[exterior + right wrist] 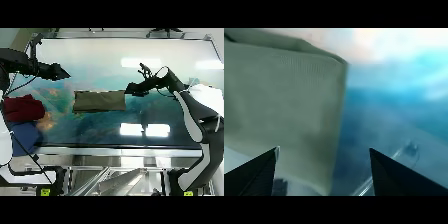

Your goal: Fold the shirts.

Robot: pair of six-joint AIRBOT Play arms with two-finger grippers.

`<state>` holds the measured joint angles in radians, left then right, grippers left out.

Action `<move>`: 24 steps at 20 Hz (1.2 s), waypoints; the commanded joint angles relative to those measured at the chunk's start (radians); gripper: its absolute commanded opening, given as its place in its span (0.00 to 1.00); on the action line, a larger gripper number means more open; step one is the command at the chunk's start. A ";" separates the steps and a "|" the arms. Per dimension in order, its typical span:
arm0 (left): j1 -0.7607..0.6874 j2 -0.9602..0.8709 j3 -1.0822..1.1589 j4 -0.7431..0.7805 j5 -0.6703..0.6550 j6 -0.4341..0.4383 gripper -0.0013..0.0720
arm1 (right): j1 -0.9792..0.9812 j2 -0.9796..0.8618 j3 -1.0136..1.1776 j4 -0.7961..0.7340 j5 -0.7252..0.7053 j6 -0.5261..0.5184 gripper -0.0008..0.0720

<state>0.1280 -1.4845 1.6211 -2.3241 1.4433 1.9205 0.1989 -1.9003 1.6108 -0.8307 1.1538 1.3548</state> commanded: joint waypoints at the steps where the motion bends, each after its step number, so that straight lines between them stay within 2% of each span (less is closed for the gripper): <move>1: 0.000 0.000 0.002 -0.001 0.002 0.001 0.04 | 0.003 -0.090 -0.002 0.050 0.041 -0.008 0.89; 3: 0.000 0.000 0.002 0.000 0.002 0.001 0.04 | 0.032 -0.123 -0.002 0.135 0.031 -0.047 0.89; 7: 0.000 0.000 0.002 0.000 0.001 0.001 0.04 | 0.091 -0.140 -0.001 0.208 -0.044 -0.076 0.88; 8: 0.000 0.000 0.002 0.000 0.002 0.001 0.04 | 0.097 -0.140 -0.001 0.225 -0.052 -0.082 0.66; 9: 0.000 0.000 0.002 0.000 0.003 0.001 0.04 | 0.099 -0.140 0.000 0.258 -0.055 -0.118 0.30; 10: 0.000 0.000 0.002 0.000 0.003 0.001 0.04 | 0.099 -0.139 0.002 0.307 -0.053 -0.166 0.16; 11: 0.000 0.000 0.002 0.000 0.005 0.001 0.04 | 0.099 -0.130 0.003 0.350 -0.053 -0.211 0.06; 14: 0.000 0.000 0.002 0.001 0.026 0.001 0.04 | 0.079 -0.049 0.025 0.343 -0.082 -0.230 0.06; 17: 0.000 0.000 0.002 0.001 0.037 0.001 0.04 | -0.026 0.065 0.066 0.294 -0.136 -0.153 0.06; 21: 0.000 0.000 0.002 0.001 0.037 0.001 0.04 | -0.277 0.259 0.085 0.116 -0.180 0.127 0.05; 24: 0.000 0.000 0.002 0.001 0.042 0.001 0.04 | -0.481 0.401 0.085 -0.088 -0.124 0.373 0.05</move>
<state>0.1280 -1.4841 1.6226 -2.3241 1.4788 1.9213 -0.1097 -1.6241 1.6905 -0.7284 1.0019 1.4796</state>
